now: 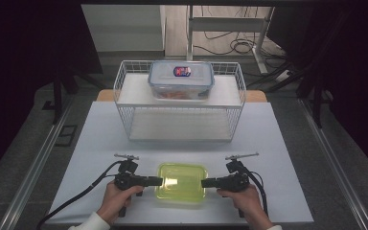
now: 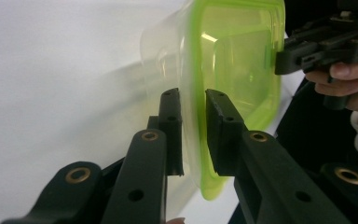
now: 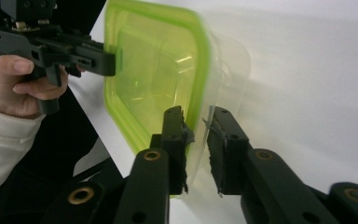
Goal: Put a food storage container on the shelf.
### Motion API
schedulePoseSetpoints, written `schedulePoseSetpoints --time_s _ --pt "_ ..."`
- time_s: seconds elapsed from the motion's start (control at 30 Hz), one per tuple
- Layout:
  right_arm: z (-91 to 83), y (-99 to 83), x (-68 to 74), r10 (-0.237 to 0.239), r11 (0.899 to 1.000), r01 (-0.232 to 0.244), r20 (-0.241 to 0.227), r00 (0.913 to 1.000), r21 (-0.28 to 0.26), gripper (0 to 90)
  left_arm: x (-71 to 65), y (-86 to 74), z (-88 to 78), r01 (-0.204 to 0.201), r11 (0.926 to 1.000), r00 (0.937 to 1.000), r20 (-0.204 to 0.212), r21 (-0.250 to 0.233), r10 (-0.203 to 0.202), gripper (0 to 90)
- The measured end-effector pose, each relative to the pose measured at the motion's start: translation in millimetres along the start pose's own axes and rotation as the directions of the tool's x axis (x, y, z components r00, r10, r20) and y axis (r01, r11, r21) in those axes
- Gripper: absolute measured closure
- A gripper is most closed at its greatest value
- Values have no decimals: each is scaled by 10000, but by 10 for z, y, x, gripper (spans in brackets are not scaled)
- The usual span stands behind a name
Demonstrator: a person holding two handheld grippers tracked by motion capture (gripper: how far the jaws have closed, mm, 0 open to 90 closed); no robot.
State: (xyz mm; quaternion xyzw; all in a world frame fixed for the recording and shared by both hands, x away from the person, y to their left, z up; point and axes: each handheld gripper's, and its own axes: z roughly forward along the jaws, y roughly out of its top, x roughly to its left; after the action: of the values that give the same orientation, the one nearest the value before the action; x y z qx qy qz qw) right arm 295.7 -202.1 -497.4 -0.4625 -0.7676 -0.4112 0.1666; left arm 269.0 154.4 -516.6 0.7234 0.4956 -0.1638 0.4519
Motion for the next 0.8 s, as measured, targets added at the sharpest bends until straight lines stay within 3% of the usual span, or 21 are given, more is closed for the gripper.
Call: schedulePoseSetpoints --time_s 0.27,0.63,0.8 --pt "-49 26 67 -679 9975 685 303 9972 -174 790 -46 1 -46 -343 9993 9994 -45 -134 342 792" --pt "-161 79 183 -1444 9878 1452 176 9894 -563 788 -139 28 -147 -818 9956 9966 24 -449 820 792" --pt "-170 85 224 -1727 9831 1745 372 9843 -558 788 -186 36 -176 -987 9932 9951 -96 -616 983 791"
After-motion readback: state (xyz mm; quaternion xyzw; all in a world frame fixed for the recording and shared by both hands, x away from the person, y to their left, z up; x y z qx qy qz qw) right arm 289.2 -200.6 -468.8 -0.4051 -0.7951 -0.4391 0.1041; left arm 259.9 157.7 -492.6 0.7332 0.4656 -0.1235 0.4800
